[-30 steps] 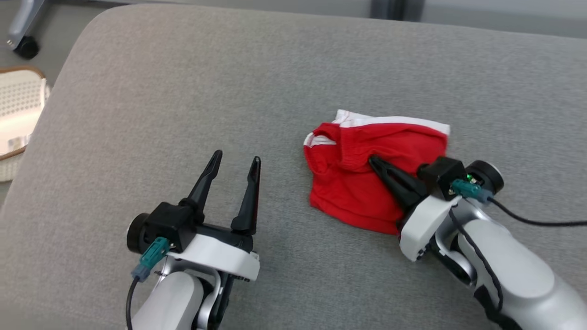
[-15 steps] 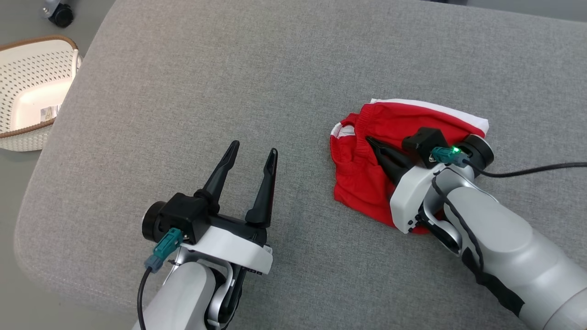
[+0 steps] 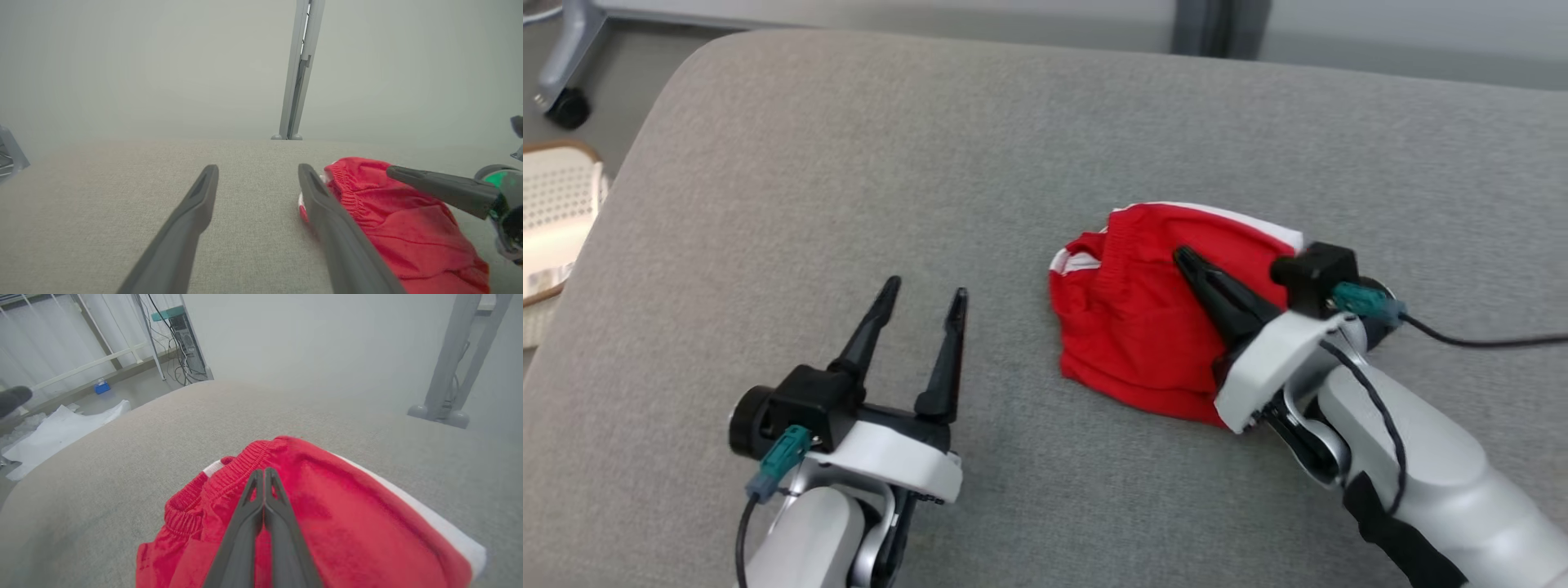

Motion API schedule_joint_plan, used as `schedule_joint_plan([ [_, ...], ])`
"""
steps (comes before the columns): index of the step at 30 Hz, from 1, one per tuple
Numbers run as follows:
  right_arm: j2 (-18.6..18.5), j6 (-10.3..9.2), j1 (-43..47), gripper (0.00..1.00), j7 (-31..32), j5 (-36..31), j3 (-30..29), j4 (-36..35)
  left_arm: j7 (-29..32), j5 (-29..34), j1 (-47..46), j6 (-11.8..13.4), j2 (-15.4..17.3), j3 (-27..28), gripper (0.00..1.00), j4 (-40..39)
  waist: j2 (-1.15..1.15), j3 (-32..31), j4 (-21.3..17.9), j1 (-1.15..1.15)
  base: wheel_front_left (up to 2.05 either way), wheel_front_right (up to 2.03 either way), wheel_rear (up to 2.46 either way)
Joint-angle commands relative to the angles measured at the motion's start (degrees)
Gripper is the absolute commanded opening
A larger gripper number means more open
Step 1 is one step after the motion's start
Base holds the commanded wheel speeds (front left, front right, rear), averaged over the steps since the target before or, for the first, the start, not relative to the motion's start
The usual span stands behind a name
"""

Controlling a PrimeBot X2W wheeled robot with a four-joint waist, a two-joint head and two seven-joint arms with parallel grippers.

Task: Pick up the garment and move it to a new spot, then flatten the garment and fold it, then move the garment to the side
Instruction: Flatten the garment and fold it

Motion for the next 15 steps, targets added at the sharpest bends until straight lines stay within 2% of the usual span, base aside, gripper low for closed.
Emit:
schedule_joint_plan([
  [1, -0.6, -0.02, 2.1, 0.00, -0.3, -0.2, -0.7, -0.7, -0.2, 0.2, 0.7, 0.3, 0.8, 0.5, 1.00, -0.2, 0.00, -2.0, -2.1, 0.00, 0.00, 0.00, 0.00],
  [5, -1.9, -0.02, 7.9, 0.00, -0.4, -3.0, -8.9, -9.0, 0.3, 0.2, 1.5, 1.2, 2.3, 1.4, 1.00, -1.2, 0.00, -4.1, -4.9, 0.00, 0.00, 0.00, 0.00],
  [11, -1.4, -0.02, 18.4, 0.00, -0.3, -8.3, -22.0, -19.2, 1.6, -0.1, 3.1, 2.7, 4.4, 2.8, 1.00, -3.2, 0.00, -6.6, -8.8, 0.00, 0.00, 0.00, 0.00],
  [12, -1.2, -0.02, 19.9, 0.18, -0.3, -9.2, -24.1, -20.4, 1.7, -0.2, 3.3, 2.9, 4.8, 3.0, 1.00, -3.5, 0.00, -6.9, -9.4, 0.00, 0.00, 0.00, 0.00],
  [15, -0.3, -0.02, 24.0, 1.00, -0.3, -11.9, -29.8, -23.4, 2.3, -0.3, 4.4, 3.5, 6.0, 3.7, 1.00, -4.6, 0.00, -8.1, -11.0, 0.00, 0.00, 0.00, 0.00],
])
